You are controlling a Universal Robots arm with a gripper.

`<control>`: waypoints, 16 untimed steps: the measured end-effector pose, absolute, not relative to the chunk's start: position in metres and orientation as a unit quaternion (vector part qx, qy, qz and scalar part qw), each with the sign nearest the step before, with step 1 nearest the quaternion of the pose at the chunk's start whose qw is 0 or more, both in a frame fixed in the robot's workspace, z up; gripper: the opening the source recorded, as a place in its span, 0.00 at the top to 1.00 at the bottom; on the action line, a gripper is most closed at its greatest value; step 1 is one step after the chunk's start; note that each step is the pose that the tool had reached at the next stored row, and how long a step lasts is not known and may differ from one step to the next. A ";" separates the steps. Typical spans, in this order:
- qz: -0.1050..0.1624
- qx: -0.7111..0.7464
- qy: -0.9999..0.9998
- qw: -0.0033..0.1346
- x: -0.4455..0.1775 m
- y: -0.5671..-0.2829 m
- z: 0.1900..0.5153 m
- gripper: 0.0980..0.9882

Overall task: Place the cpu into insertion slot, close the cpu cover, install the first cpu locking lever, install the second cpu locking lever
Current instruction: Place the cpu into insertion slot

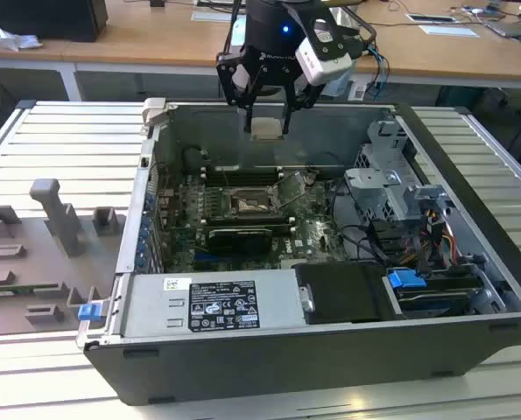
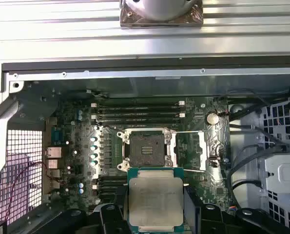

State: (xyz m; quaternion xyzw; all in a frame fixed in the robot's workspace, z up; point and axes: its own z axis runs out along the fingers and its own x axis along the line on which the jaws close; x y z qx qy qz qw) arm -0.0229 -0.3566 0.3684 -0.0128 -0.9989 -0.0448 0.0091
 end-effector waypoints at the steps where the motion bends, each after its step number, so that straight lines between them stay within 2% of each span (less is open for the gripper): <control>1: -0.045 -0.013 -0.999 0.009 -0.023 -0.357 0.368 0.50; 16: -0.045 -0.023 -0.999 0.009 -0.023 -0.357 0.368 0.50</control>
